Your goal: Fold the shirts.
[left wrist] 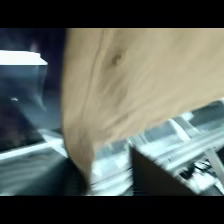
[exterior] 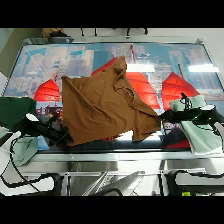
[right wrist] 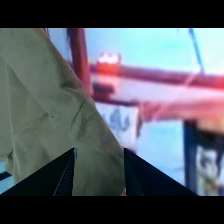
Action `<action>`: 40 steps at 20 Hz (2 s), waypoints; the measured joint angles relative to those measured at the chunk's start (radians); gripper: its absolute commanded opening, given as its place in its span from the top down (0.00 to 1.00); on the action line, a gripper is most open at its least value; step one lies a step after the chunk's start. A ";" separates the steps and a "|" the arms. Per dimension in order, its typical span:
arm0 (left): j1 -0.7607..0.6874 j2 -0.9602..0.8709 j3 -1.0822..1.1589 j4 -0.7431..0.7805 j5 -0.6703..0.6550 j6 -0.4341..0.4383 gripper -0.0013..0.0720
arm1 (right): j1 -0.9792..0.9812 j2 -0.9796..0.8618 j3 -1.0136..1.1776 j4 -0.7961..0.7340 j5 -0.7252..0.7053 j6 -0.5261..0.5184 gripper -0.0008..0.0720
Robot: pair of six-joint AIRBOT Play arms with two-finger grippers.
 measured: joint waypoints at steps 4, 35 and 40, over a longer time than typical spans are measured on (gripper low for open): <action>-0.046 0.001 0.074 -0.019 0.129 0.003 0.96 | 0.001 -0.026 0.002 0.032 -0.006 -0.051 0.51; 0.457 0.646 1.302 -0.677 0.062 0.144 0.96 | -0.173 0.471 0.895 0.949 -0.071 -0.272 0.95; 0.417 0.629 1.128 -0.642 0.035 0.166 0.96 | -0.144 0.393 0.904 0.766 0.023 -0.200 0.95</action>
